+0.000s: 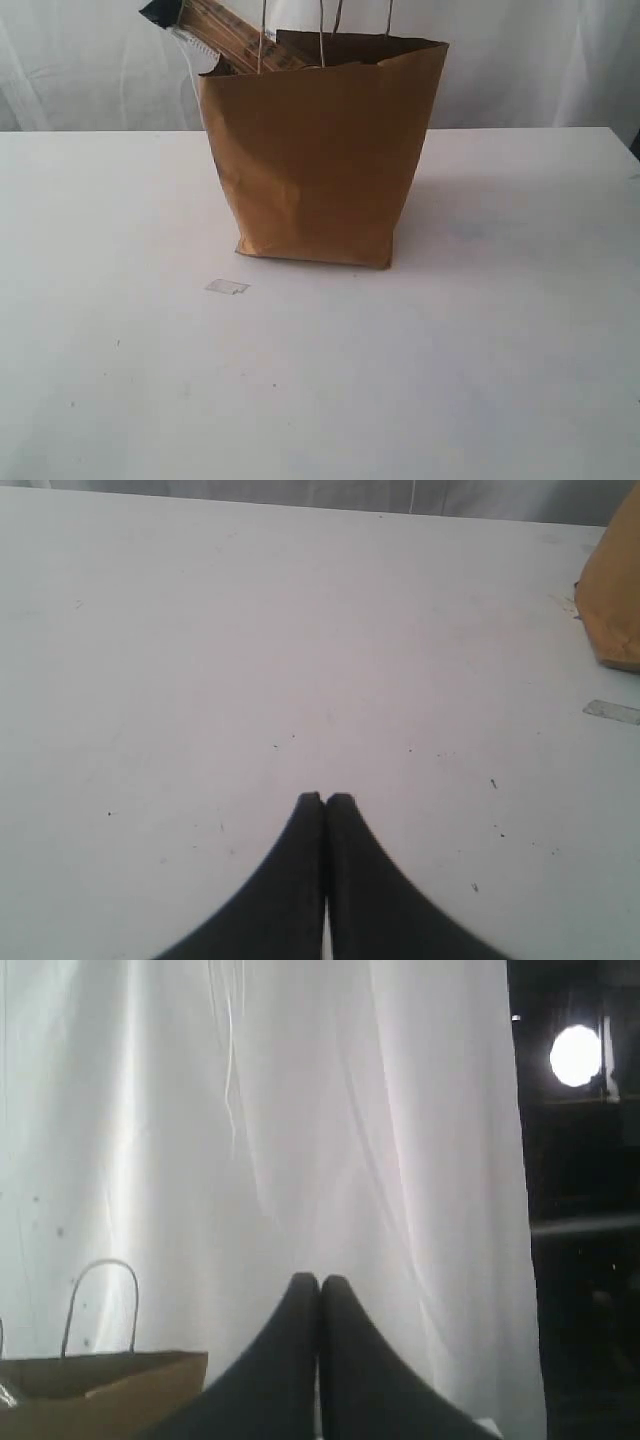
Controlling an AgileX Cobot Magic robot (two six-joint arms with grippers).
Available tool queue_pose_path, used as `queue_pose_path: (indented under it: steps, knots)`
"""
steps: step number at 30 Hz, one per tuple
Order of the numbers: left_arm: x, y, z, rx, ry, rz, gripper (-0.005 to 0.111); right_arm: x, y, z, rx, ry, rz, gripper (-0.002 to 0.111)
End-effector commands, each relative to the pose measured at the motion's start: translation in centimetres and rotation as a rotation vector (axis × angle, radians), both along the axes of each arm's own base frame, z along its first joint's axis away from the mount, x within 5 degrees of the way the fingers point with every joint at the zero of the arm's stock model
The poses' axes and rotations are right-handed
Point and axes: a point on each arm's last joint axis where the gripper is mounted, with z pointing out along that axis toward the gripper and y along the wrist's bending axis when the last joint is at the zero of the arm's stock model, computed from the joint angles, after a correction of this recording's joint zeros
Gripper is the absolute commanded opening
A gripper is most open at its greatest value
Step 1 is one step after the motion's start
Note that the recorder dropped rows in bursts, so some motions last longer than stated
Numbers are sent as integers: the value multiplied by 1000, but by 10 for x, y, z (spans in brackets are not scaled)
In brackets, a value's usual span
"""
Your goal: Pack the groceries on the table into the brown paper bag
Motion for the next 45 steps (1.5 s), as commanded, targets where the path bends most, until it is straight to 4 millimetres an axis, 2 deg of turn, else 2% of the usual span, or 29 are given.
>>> queue_pose_path:
  steps: [1,4,7,12,14,20,21,23,27,33,37,40,45]
  knots:
    - [0,-1,-1,-11,0,-6,0,-28,-11,2,46,-93,-75,0]
    - [0,-1,-1,-11,0,-6,0,-48,-13,3,56,-175,-62,0]
    - [0,-1,-1,-11,0,-6,0,-49,-6,-12,26,-175,9,0]
    - [0,-1,-1,-11,0,-6,0,-44,2,-56,-44,-128,-12,0]
    - [0,-1,-1,-11,0,-6,0,-35,5,-76,-56,-76,-17,0]
    - [0,-1,-1,-11,0,-6,0,-17,2,-133,61,121,-48,0]
    - [0,-1,-1,-11,0,-6,0,-16,1,-138,148,133,-40,0]
    - [0,-1,-1,-11,0,-6,0,-14,-2,-148,186,144,-65,0]
    - [0,-1,-1,-11,0,-6,0,-13,-3,-156,113,152,-89,0]
    - [0,-1,-1,-11,0,-6,0,-12,-2,-167,86,279,-85,0]
    - [0,-1,-1,-11,0,-6,0,-16,-1,-189,8,530,-93,0]
    - [0,-1,-1,-11,0,-6,0,-15,-2,-189,-56,527,-104,0]
    - [0,-1,-1,-11,0,-6,0,-15,-2,-188,-54,521,-104,0]
